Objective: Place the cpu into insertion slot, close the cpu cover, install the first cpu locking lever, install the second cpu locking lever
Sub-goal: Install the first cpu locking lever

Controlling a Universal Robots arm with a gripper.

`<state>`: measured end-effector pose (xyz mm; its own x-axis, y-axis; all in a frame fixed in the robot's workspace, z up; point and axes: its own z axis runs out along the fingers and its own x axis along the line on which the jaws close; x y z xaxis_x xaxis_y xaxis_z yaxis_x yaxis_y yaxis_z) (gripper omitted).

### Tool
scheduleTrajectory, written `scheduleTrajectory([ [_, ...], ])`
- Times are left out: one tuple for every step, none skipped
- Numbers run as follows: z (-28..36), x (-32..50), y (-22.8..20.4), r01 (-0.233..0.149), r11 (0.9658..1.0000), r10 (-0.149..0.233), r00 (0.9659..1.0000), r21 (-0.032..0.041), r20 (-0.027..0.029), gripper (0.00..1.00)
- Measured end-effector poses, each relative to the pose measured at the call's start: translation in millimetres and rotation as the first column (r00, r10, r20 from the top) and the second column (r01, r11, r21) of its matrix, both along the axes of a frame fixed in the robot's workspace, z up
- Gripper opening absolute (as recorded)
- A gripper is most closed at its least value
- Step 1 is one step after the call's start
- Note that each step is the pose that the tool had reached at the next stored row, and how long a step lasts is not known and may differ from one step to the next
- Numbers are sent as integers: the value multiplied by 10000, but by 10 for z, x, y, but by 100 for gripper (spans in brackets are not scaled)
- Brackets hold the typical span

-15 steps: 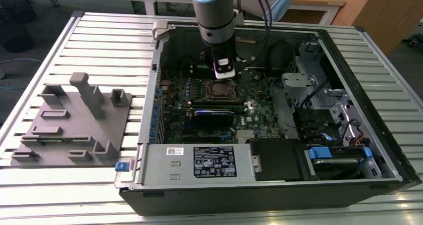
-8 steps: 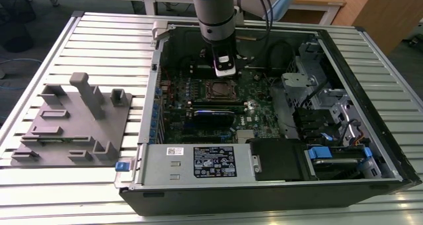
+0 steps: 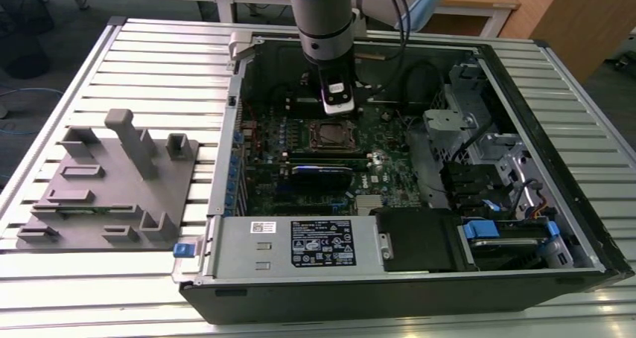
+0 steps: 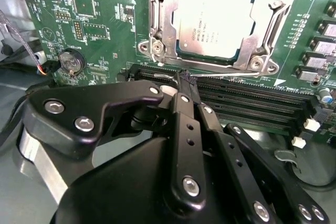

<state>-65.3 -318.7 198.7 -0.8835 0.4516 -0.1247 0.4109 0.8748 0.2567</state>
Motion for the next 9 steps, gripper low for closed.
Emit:
scheduleTrajectory([
  [0, 0, 3, 2, 10000, -2, 10000, 9, 0, 11],
  [0, 0, 4, 1, 10000, -1, 10000, 13, -1, 11],
  [0, 0, 4, 1, 10000, -1, 10000, 15, -1, 11],
  [-1, 0, 4, 1, 10000, -1, 10000, 18, 0, 11],
  [-3, -1, 4, 3, 10000, -3, 10000, 34, 19, 11],
  [-7, -3, 4, 3, 10000, -3, 10000, 51, 60, 11],
  [-11, -4, 4, 2, 10000, -2, 9999, 68, 107, 11],
  [-15, -5, 4, 1, 10000, -2, 9999, 86, 150, 11],
  [-17, -6, 5, 1, 10000, -2, 9998, 93, 177, 11],
])
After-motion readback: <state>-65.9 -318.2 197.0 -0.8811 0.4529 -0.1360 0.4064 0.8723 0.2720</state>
